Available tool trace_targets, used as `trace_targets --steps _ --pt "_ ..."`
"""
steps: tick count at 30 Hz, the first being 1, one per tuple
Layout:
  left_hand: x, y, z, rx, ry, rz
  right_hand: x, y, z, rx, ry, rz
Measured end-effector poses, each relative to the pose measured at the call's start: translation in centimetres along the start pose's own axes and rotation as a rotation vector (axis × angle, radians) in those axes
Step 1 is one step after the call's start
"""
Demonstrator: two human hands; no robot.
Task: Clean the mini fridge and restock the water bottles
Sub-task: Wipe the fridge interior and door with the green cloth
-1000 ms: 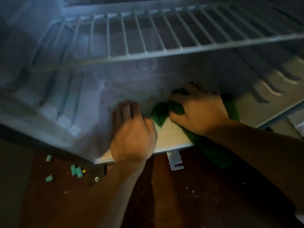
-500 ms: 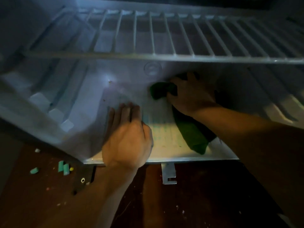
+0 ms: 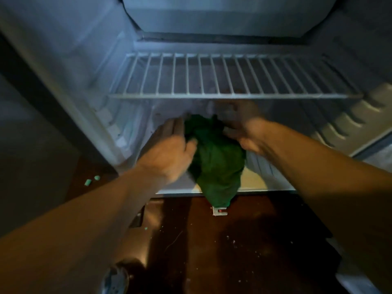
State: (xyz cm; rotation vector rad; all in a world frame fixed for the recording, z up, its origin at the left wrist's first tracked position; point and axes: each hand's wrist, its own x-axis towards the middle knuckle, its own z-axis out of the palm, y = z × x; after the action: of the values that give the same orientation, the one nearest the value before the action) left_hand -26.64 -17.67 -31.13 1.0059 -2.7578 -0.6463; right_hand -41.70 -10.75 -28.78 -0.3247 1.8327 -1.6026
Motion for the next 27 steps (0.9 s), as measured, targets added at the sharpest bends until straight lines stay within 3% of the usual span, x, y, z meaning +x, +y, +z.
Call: trace_targets --steps 2,5,7,9,12,17,19,23,25,27 --pt "-0.5 1.9 1.3 0.171 -0.004 0.071 0.0 0.4 -1.9 -0.064 0.044 -0.012" --pt "-0.8 5.3 4.1 0.388 0.049 0.173 -0.1 2.9 -4.6 -0.638 0.202 -0.187" --pt "0.2 6.0 5.3 0.437 0.001 0.181 -0.9 5.4 -5.5 -0.874 0.227 -0.196" --pt "1.4 5.5 5.9 0.508 -0.021 0.181 -1.2 8.3 -6.0 -1.071 0.233 -0.322" --pt "3.7 3.4 5.3 0.566 0.016 0.215 -0.5 11.1 -6.6 -1.244 0.224 -0.452" --pt "7.0 1.8 3.4 0.562 -0.006 -0.047 -0.7 11.3 -6.0 -1.333 0.363 -0.467" --pt "5.5 1.8 4.1 0.599 0.043 0.136 -0.8 10.6 -6.1 -1.364 0.369 -0.502" --pt "1.9 0.9 4.9 0.363 0.065 0.797 -0.2 9.8 -6.0 -1.460 0.376 -0.533" --pt "3.0 0.0 4.8 0.389 0.029 0.876 0.2 9.4 -6.1 -1.475 0.401 -0.523" --pt "5.5 -0.3 4.9 0.462 0.036 0.744 0.8 9.4 -6.7 -1.528 0.435 -0.558"
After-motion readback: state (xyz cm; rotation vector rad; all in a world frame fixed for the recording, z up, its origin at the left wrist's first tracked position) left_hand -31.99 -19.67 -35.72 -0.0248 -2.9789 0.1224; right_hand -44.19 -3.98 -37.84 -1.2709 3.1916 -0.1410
